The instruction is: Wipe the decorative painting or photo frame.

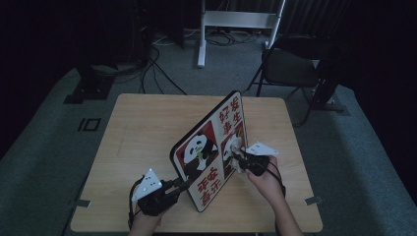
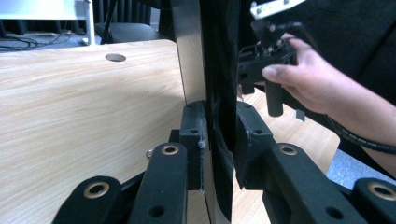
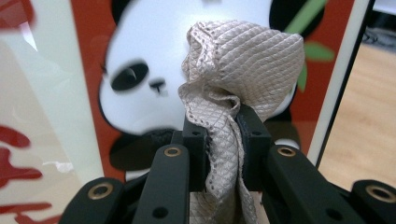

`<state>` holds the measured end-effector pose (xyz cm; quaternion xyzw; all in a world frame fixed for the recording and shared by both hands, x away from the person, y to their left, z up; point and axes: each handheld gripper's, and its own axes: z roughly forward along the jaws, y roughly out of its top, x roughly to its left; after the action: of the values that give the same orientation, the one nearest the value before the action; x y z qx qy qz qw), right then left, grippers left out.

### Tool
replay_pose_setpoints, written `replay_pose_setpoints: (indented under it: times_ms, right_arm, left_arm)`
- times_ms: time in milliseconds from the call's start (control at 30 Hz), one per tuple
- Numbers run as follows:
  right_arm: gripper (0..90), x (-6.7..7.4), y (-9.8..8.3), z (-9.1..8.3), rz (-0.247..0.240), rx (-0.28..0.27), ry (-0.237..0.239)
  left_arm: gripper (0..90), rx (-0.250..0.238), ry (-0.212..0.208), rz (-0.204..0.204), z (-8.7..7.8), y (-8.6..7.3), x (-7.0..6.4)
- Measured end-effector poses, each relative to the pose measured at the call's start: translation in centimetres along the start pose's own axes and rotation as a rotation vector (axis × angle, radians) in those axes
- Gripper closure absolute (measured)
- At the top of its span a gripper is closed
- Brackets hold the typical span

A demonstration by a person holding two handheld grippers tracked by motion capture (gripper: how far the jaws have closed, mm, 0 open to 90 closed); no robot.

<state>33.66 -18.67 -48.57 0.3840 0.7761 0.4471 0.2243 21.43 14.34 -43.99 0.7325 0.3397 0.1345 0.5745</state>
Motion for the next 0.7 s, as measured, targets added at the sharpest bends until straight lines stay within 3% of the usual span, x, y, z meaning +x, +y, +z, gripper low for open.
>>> replay_pose_setpoints:
  times_ms: [700]
  right_arm:
    - [76.8,-0.3,-4.1,1.2,0.043,0.099,-0.008]
  left_arm:
    - [76.5,-0.001,-0.001,0.000,0.0,0.0,0.0]
